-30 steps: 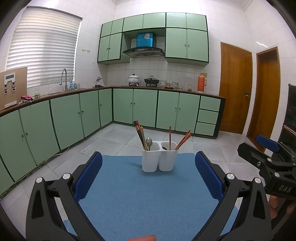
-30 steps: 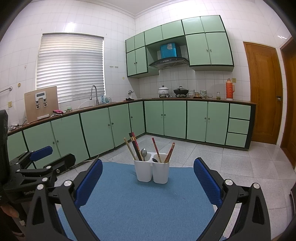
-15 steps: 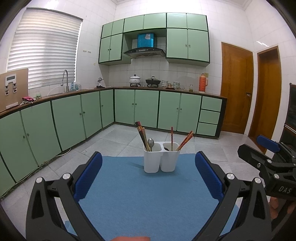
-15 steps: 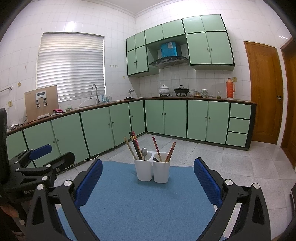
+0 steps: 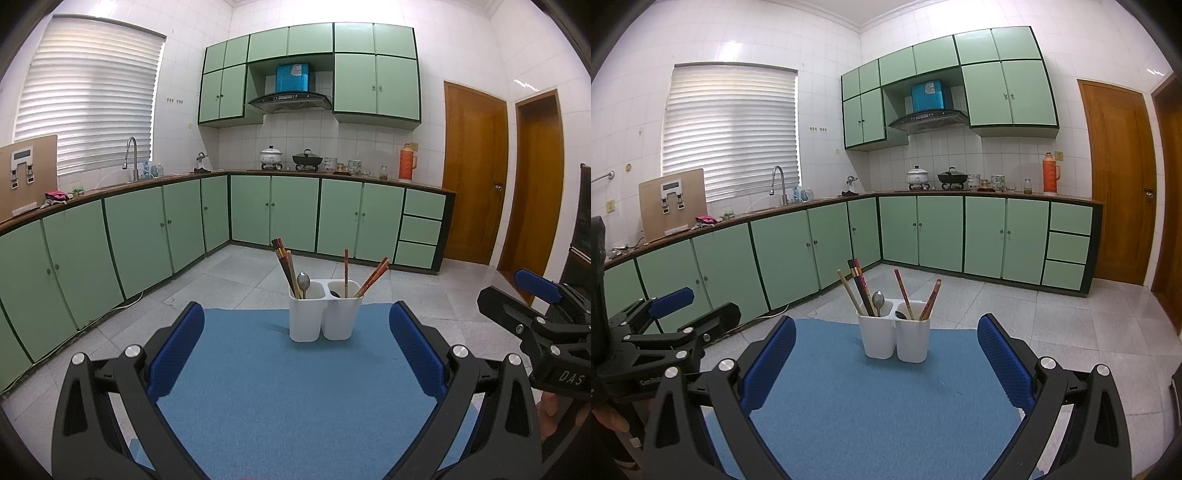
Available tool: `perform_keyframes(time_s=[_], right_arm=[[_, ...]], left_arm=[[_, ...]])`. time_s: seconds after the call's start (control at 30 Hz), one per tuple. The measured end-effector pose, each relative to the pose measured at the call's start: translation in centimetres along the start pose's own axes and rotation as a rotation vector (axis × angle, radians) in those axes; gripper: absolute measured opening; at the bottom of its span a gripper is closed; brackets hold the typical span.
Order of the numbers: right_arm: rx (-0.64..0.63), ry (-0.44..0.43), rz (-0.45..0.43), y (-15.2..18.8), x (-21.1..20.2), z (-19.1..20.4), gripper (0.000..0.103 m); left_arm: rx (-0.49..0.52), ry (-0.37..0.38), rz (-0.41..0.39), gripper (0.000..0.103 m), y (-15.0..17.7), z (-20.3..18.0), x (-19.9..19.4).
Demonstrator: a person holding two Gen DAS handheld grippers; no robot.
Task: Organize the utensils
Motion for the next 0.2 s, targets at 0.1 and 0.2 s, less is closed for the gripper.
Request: perform_keyframes(time_s=[0.1, 0.2], right_arm=[[0.001, 0.0, 0.001, -0.02, 0.04, 0.0, 0.097], [0.001, 0.0, 0.002, -0.01, 0.1, -0.02, 0.097]], left_arm=[[-0.002, -0.001, 0.002, 0.097, -0.01, 0.05, 0.02], [-0.002, -0.002, 0.002, 0.097, -0.14, 0.01, 0.12]])
Point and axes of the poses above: each gripper's, at about its wrist camera, not at the fingertips, and x roughly the way its jaws point, z to its left, y to its underside, the point moved 7 cm from there along x, roughly the way its jaws point, and after that the axes turned 7 degrees about y, right-handed, at the moved point
